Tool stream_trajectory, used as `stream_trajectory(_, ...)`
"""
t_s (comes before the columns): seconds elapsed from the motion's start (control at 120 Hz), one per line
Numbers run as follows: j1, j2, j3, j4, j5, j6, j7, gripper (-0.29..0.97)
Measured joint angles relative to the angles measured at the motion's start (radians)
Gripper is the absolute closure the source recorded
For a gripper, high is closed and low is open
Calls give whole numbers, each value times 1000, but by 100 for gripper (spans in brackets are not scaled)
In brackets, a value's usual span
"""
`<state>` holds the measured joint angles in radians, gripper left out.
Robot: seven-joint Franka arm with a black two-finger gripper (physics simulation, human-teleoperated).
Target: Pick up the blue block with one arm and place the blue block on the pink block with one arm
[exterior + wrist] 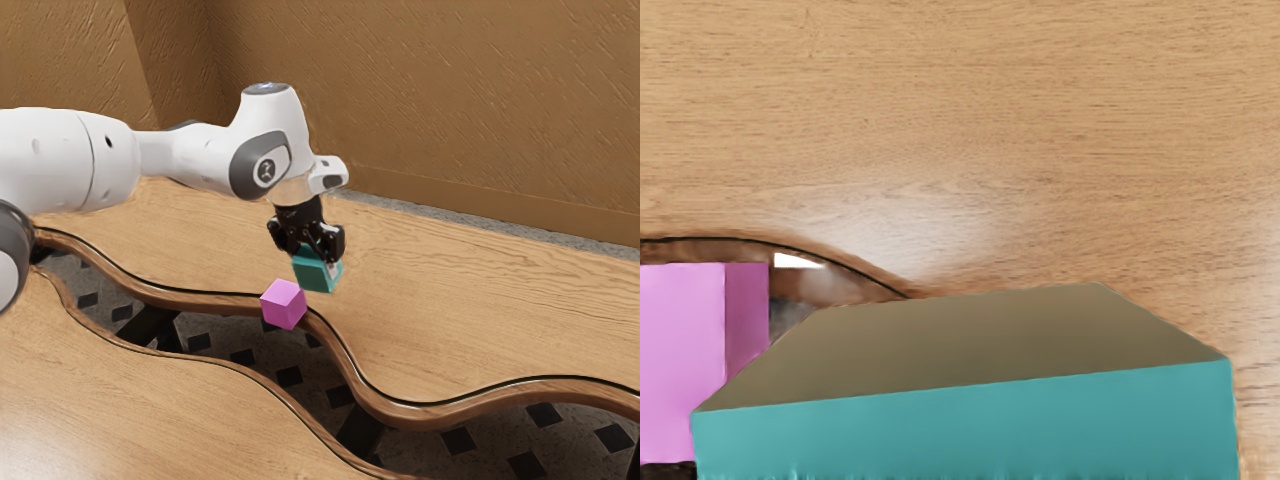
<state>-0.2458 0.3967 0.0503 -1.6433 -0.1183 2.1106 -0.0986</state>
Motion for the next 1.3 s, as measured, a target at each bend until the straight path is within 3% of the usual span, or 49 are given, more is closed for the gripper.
stream_trajectory(0.1,107,-40,-41,-56,52,-24,7,38)
stream_trajectory(0.283,196,49,-55,36,84,-110,40,38)
stream_trajectory(0.575,214,144,-56,135,101,-159,100,38)
stream_trajectory(1.15,217,173,-65,167,101,-167,165,37)
stream_trajectory(1.3,216,188,-61,181,89,-169,185,21)
